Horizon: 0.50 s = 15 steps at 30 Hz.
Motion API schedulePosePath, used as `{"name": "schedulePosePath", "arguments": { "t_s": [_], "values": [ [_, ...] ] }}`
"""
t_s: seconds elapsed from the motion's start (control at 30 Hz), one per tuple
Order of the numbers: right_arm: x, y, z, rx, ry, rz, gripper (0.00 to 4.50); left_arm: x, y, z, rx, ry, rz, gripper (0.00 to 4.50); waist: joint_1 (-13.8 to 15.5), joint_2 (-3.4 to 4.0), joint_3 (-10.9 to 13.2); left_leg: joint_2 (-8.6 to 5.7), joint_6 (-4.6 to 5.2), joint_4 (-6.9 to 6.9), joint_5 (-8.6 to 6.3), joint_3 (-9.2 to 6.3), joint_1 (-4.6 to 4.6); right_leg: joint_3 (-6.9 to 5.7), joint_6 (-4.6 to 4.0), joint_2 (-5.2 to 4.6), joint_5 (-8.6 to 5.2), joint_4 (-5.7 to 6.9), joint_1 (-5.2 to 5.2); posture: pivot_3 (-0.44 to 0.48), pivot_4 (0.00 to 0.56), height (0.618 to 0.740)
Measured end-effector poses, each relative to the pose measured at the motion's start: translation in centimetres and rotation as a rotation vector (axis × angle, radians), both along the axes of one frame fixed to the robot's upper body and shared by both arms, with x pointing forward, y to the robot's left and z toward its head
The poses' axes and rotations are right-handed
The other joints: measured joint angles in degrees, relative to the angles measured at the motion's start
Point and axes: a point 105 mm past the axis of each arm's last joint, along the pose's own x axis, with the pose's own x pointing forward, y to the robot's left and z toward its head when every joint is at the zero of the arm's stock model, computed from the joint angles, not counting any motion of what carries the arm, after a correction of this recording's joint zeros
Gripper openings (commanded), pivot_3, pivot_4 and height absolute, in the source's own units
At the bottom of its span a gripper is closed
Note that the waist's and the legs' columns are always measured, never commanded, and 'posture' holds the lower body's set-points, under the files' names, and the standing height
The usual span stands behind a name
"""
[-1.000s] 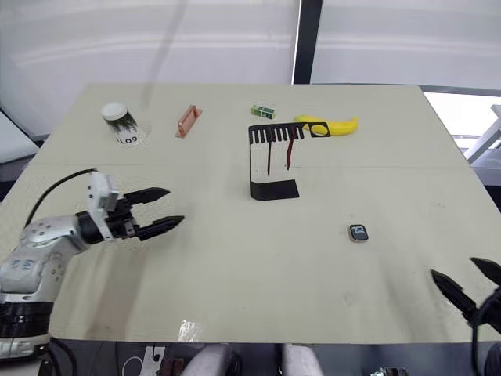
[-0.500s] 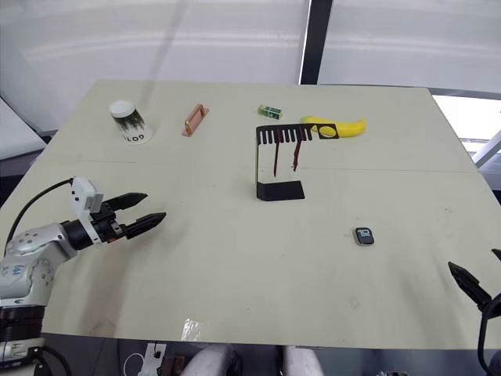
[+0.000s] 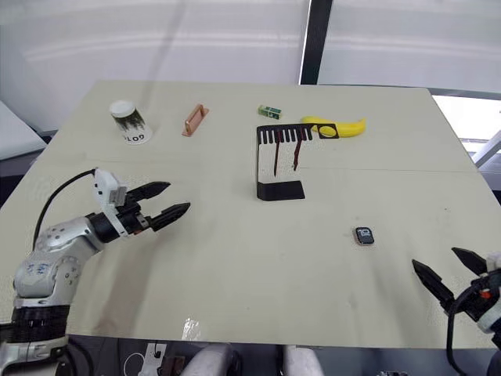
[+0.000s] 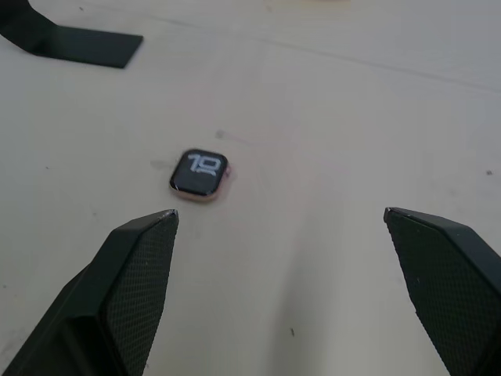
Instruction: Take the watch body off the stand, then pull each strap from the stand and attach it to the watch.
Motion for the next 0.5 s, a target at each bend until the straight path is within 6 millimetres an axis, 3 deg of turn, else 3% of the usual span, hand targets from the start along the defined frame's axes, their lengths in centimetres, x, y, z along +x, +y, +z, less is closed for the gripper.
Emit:
{"name": "schedulePosePath", "arguments": {
  "t_s": [0.13,0.23,0.37,0.5],
  "values": [
    [1.2,2.9,1.4,-0.039,-0.047,0.105,4.47,0.4,-3.7,0.0,0.013,0.006,-0.035,4.5,0.13,0.0,0.0,0.0,-0.01,0.06,0.01,-0.01,-0.02,-0.01,0.0,0.01,0.0,0.02,-0.01,0.0,0.15,0.74],
    [1.9,5.2,2.0,-0.024,-0.06,0.186,4.47,1.2,-5.2,0.2,-0.001,0.005,-0.023,4.5,0.08,-0.01,0.0,0.0,-0.01,0.11,0.01,0.0,-0.04,-0.02,0.01,0.01,0.0,0.04,-0.01,0.0,0.15,0.74],
    [2.7,10.2,3.8,0.022,-0.107,0.375,4.47,3.3,-7.3,-0.2,-0.014,0.009,0.016,4.5,0.05,-0.01,0.0,0.0,-0.04,0.15,0.02,-0.03,-0.04,-0.06,0.0,0.02,0.0,0.06,-0.03,0.0,0.15,0.74],
    [2.9,14.1,4.2,0.049,-0.111,0.516,4.47,4.9,-8.6,-1.1,-0.018,0.032,0.057,4.5,0.14,-0.06,0.03,-0.01,-0.04,0.2,0.02,-0.04,-0.11,-0.08,0.01,0.0,0.01,0.03,-0.07,0.0,0.15,0.74]
  ]
}}
